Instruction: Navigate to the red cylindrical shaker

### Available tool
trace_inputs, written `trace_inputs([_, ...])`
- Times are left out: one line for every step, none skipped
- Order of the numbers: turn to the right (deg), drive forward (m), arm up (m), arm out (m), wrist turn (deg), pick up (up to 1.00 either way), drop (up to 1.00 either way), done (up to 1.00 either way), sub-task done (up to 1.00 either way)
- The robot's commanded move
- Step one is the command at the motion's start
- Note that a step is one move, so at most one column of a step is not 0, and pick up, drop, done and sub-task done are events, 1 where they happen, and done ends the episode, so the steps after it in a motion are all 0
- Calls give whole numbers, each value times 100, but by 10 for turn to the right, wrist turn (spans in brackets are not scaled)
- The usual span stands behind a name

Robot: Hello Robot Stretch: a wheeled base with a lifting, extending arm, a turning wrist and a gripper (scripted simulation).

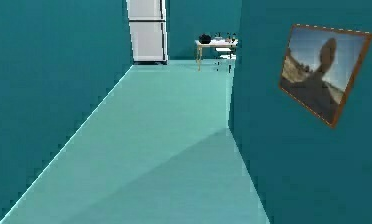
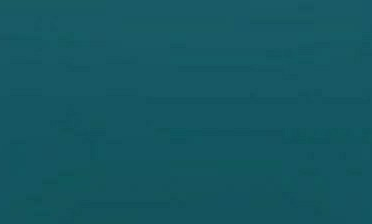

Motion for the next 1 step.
trace_inputs([0,100,0,0,0,0,0,0,0])
